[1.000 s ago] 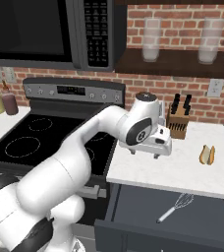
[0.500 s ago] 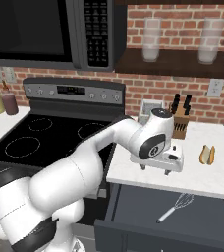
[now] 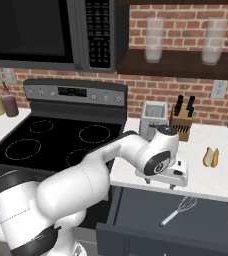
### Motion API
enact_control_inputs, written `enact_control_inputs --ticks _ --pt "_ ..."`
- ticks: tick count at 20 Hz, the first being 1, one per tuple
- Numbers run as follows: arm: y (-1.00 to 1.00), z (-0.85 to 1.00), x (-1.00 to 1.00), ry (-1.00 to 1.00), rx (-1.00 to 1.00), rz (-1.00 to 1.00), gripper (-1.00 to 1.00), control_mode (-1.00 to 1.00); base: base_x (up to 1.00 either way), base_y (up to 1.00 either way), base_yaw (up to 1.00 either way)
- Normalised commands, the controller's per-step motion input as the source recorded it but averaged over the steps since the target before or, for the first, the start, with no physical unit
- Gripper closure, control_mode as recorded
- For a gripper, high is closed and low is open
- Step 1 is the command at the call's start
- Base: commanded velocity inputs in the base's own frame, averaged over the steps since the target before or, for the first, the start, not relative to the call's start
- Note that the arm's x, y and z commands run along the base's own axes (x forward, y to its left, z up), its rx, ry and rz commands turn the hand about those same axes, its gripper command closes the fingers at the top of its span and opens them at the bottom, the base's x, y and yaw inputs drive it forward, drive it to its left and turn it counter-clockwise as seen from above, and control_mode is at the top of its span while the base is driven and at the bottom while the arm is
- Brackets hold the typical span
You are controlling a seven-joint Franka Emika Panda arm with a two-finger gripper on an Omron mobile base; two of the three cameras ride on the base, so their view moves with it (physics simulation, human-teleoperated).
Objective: Pick the whisk from the drawer and place it on the counter.
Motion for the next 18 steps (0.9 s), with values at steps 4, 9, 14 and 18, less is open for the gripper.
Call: enact_control_inputs --ticks 4,9,14,18 --pt "-0.25 -0.32 0.00 0.00 0.00 0.00 -1.00 -1.00 0.00 0.00 0.00" --pt "-0.24 -0.35 0.00 0.00 0.00 0.00 -1.00 -1.00 0.00 0.00 0.00" --pt "-0.01 -0.43 0.00 0.02 0.00 0.00 -1.00 -1.00 0.00 0.00 0.00" --pt "0.00 -0.46 -0.02 0.03 0.00 0.00 -1.00 -1.00 0.00 0.00 0.00"
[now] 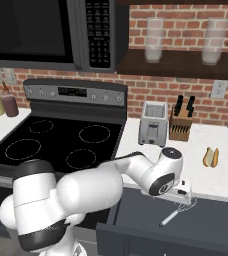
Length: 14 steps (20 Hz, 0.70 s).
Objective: Pick the whisk from the drawer and place it on the counter.
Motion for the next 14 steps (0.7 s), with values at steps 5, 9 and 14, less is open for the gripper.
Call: enact_control_inputs --ticks 5,9,14 --pt "-0.06 -0.44 -0.17 0.03 0.00 0.00 -1.00 -1.00 0.00 0.00 0.00" --pt "-0.21 -0.38 -0.25 0.02 0.00 0.00 -1.00 -1.00 0.00 0.00 0.00" --pt "-0.24 -0.38 -0.29 0.00 0.00 0.00 -1.00 -1.00 0.00 0.00 0.00"
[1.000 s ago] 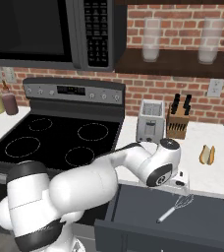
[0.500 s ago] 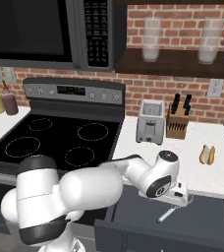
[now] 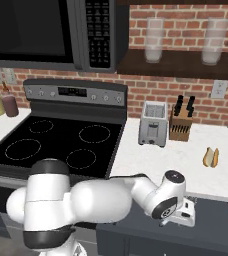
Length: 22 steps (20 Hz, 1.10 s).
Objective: Pick the whisk from the drawer and place it on the counter.
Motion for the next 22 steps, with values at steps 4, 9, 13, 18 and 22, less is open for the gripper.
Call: enact_control_inputs --ticks 4,9,13,18,22 --pt "-0.26 -0.32 -0.26 0.00 0.00 0.00 -1.00 -1.00 0.00 0.00 0.00" --pt "-0.24 -0.19 -0.15 0.00 0.00 0.00 -1.00 -1.00 0.00 0.00 0.00" --pt "-0.26 -0.09 -0.15 0.00 0.00 0.00 -1.00 -1.00 0.00 0.00 0.00" --pt "-0.36 -0.05 -0.33 0.05 0.00 0.00 -1.00 -1.00 0.00 0.00 0.00" --pt "-0.39 -0.07 -0.40 0.15 0.00 0.00 -1.00 -1.00 0.00 0.00 0.00"
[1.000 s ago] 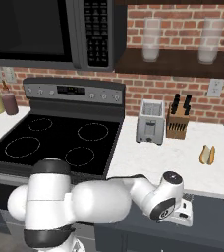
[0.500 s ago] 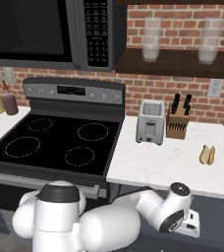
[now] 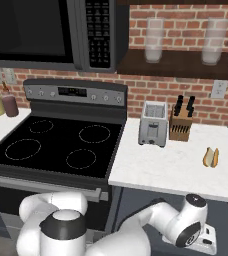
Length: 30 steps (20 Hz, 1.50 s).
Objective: Pick the whisk from the drawer and place it on the counter.
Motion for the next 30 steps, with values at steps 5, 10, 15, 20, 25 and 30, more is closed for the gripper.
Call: enact_control_inputs --ticks 5,10,15,20,25,30 --pt "-0.41 -0.13 -0.45 0.17 0.00 0.00 -1.00 -1.00 0.00 0.00 0.00" --pt "-0.39 -0.16 -0.43 0.18 0.00 0.00 -1.00 -1.00 0.00 0.00 0.00" --pt "-0.41 -0.20 -0.45 0.14 0.00 0.00 -1.00 -1.00 0.00 0.00 0.00" --pt "-0.40 -0.18 -0.50 0.05 0.00 0.00 -1.00 -1.00 0.00 0.00 0.00" --pt "-0.11 -0.04 -0.29 -0.02 0.00 0.00 -1.00 -1.00 0.00 0.00 0.00" --pt "0.01 0.07 0.01 -0.09 0.00 0.00 -1.00 -1.00 0.00 0.00 0.00"
